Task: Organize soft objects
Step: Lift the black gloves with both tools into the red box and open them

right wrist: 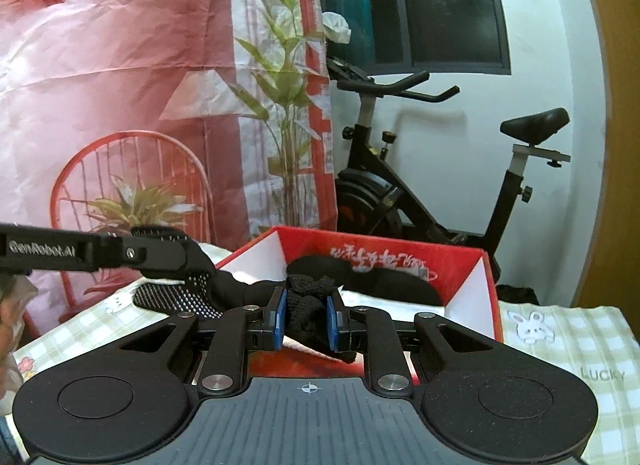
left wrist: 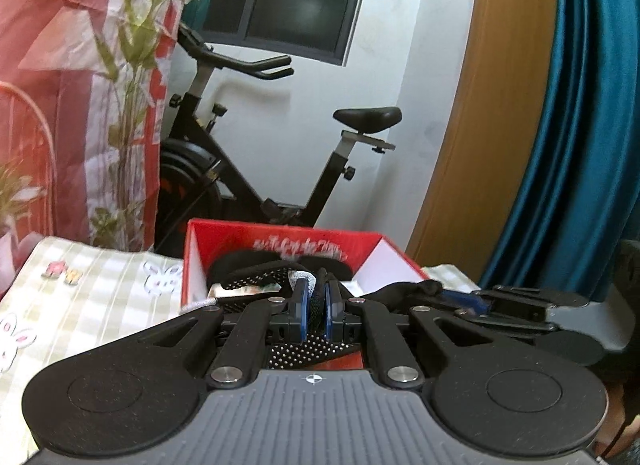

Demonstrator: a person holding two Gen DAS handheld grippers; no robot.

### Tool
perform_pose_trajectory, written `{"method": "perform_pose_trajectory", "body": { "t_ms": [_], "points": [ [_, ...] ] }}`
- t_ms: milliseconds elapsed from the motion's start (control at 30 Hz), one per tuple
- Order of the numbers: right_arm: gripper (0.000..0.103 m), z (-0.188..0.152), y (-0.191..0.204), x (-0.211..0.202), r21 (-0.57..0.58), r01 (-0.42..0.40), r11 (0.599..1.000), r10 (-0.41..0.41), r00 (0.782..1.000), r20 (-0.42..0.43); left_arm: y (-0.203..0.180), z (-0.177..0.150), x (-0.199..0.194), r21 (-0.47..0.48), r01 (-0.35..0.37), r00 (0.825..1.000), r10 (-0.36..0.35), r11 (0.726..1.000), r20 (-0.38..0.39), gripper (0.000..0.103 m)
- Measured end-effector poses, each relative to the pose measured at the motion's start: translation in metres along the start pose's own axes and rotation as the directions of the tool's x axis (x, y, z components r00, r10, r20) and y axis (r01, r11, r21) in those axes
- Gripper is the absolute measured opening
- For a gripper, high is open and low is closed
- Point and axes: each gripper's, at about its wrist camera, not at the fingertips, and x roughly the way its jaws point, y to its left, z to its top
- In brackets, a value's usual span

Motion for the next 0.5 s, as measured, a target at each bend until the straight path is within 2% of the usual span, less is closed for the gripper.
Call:
{"method": "perform_pose_trajectory", "body": {
  "t_ms": [300, 500],
  "points": [
    [0.018, 0.019, -0.026, 0.065, 0.017, 0.042, 0.999, -0.041, 0.998, -0.055, 0.009, 0.025, 0.064, 0.072, -0.049, 0.997, 0.053, 0.996, -0.052, 0.009],
    [0.018, 0.021, -0.034, 0.109, 0.028, 0.078, 0.997, -0.074, 0.989, -0.127, 0.029, 0.034, 0.108, 0.042, -0.081, 0.989, 0.085, 0.996, -0.118, 0.010]
  ]
}}
